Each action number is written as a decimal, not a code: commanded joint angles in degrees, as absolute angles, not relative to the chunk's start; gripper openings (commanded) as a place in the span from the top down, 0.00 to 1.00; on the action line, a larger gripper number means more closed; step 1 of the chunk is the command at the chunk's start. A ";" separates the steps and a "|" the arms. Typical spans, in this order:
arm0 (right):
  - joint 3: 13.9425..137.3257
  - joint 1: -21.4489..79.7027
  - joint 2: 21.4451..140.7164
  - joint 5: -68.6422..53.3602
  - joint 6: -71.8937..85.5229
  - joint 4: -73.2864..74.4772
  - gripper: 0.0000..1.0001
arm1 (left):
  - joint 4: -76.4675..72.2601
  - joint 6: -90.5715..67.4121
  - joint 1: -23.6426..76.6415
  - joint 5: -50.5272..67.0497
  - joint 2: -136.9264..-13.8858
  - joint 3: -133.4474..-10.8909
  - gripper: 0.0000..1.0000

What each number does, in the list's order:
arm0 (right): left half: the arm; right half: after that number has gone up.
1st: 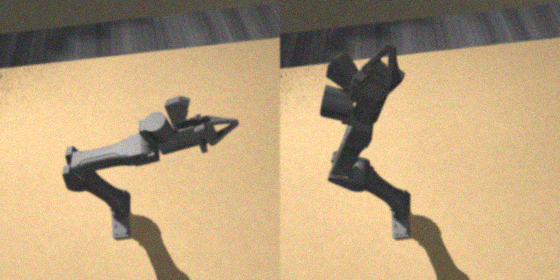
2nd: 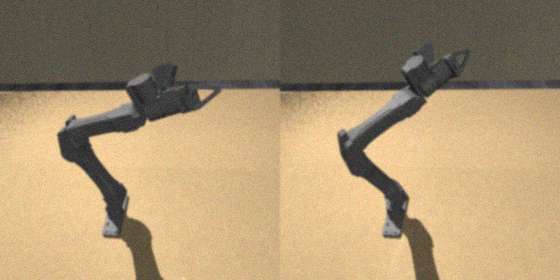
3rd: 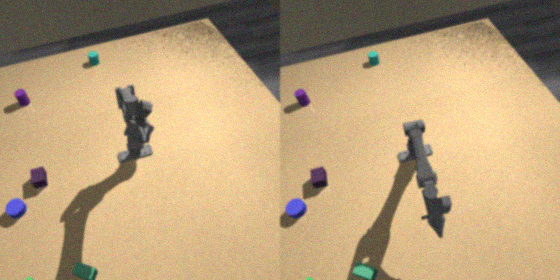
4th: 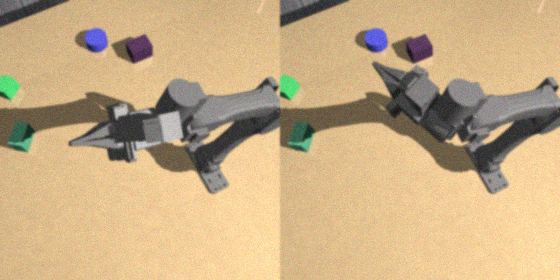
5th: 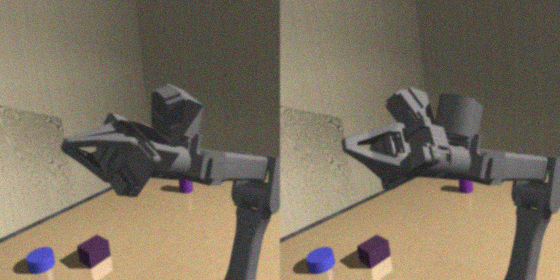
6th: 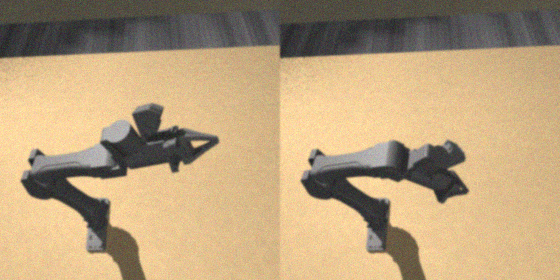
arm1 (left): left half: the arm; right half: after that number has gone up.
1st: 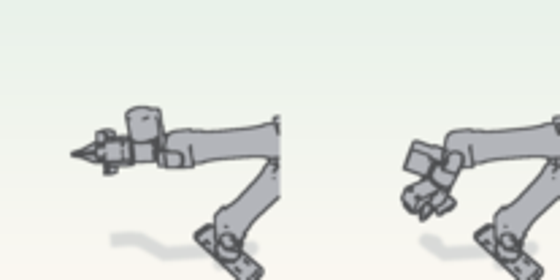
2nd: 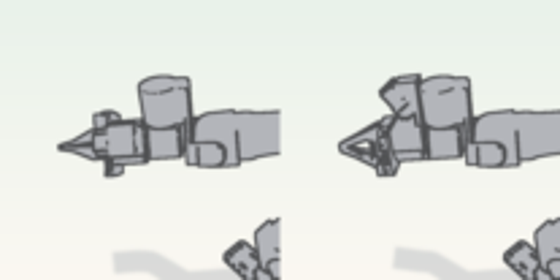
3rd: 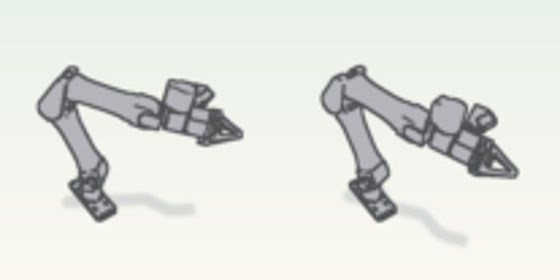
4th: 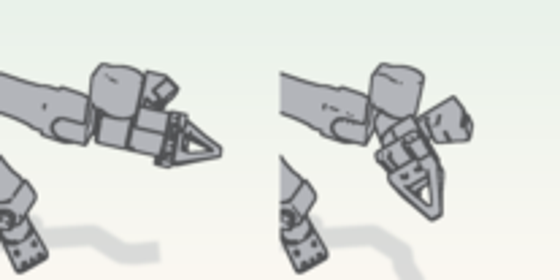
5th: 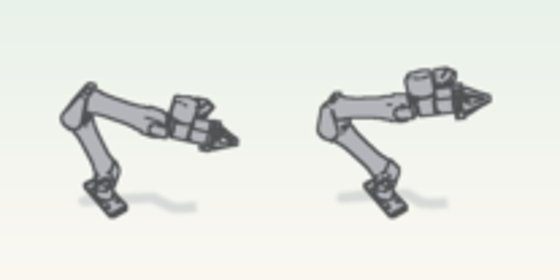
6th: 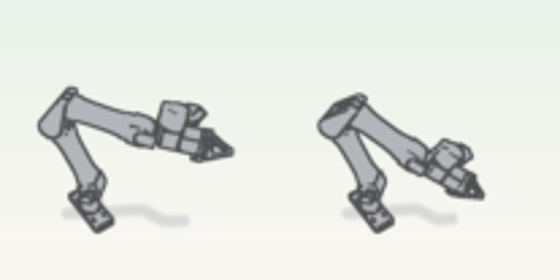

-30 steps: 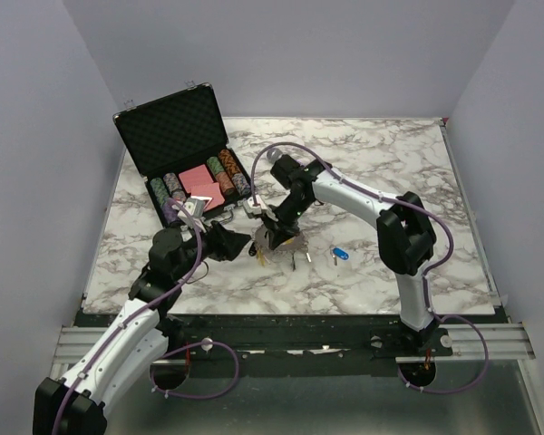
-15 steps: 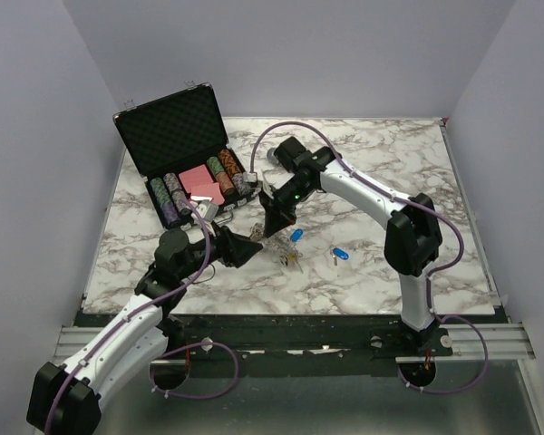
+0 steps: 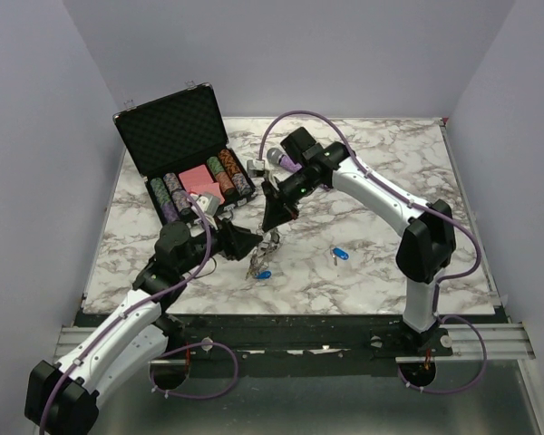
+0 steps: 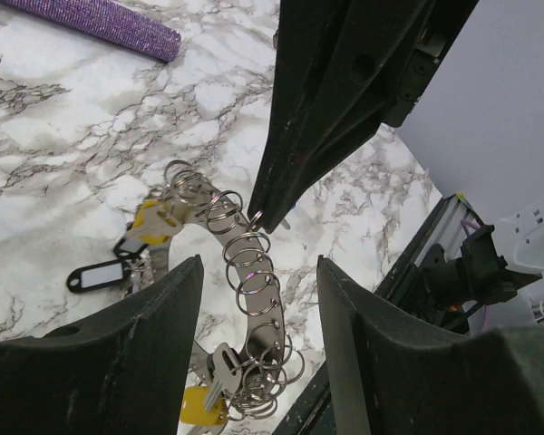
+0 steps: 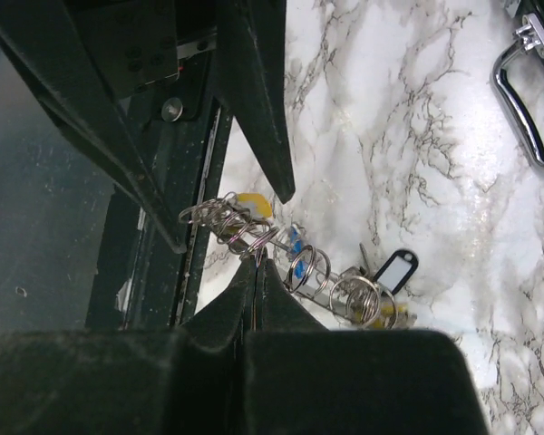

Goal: Put the keys on the keyring

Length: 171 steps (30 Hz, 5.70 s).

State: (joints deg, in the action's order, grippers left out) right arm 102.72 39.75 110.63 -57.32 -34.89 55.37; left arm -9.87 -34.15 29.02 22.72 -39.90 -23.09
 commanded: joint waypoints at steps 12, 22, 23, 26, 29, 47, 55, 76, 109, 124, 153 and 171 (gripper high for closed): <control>102.48 39.90 106.44 -66.62 -68.18 76.54 1.00 | -23.21 -29.88 30.58 21.71 -26.98 -14.59 0.41; 99.41 39.82 103.01 -66.53 -75.41 81.39 1.00 | -23.22 -17.94 40.95 26.82 -29.26 -17.74 0.53; 99.06 39.90 102.75 -66.62 -75.58 81.39 1.00 | -22.68 -16.45 41.83 25.76 -29.53 -17.93 0.56; 97.82 39.82 101.60 -66.88 -76.11 81.39 1.00 | -23.03 -13.63 43.06 23.21 -30.23 -17.93 0.65; 97.03 39.90 101.08 -66.88 -76.38 81.30 1.00 | -23.99 -11.69 44.38 21.28 -31.11 -17.40 0.71; 95.54 39.90 100.46 -67.85 -77.08 81.39 1.00 | -24.35 -10.02 57.56 3.62 -33.66 -13.63 0.83; 94.48 39.81 99.93 -68.20 -77.61 81.30 1.00 | -25.93 -11.78 58.27 -7.99 -27.60 -8.53 0.79; 94.04 39.82 100.19 -68.73 -77.87 81.39 1.00 | -44.03 -12.74 58.27 2.36 -42.01 -8.35 0.79; 93.60 39.99 100.02 -69.43 -77.78 81.39 0.99 | -35.86 -16.52 58.27 0.54 -31.38 -4.13 0.76; 93.60 39.90 100.99 -69.87 -77.43 81.30 1.00 | -37.97 -21.97 58.27 12.14 -36.38 -5.19 0.83; 93.08 39.90 102.13 -70.58 -76.99 81.30 1.00 | -51.77 -10.89 58.27 2.02 -46.59 -7.82 0.83; 93.08 39.90 101.78 -70.23 -76.90 81.39 1.00 | -49.04 -11.43 58.27 6.33 -41.57 -5.71 0.76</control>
